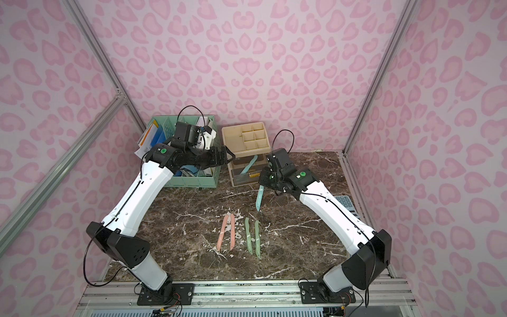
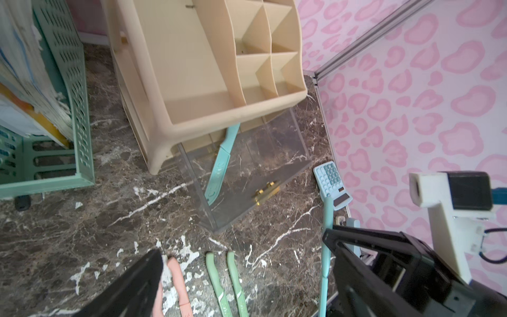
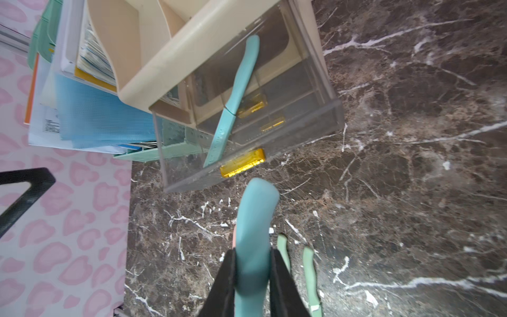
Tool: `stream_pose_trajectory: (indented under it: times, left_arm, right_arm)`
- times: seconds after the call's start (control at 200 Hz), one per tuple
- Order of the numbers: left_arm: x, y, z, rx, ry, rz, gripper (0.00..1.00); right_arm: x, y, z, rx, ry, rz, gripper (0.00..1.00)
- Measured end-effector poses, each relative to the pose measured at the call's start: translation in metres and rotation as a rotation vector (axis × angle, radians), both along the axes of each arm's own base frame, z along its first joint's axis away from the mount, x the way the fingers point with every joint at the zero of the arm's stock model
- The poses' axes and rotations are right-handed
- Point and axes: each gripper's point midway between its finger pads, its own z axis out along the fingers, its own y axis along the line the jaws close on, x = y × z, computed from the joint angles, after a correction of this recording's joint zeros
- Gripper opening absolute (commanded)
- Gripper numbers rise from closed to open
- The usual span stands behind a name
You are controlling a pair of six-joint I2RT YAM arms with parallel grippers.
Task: Place the fruit knives into the drawer by color
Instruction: Place the fruit knife in the drawer.
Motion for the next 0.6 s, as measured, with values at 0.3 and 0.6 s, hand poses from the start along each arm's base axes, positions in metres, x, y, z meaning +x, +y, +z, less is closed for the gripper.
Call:
stream_pose_trajectory:
  times: [0.3, 0.6]
  left_arm:
    - [0.025, -0.006, 0.005, 0.0, -0.007, 0.008, 0.98]
    - [0.043, -0.005, 0.011, -0.005, -0.028, 0.023, 0.98]
  right_arm:
    - [0.037, 0.01, 0.006, 0.192, 0.074, -0.129, 0.17]
    - [0.06, 0.024, 0.003, 0.402, 0.184, -0.242, 0.18]
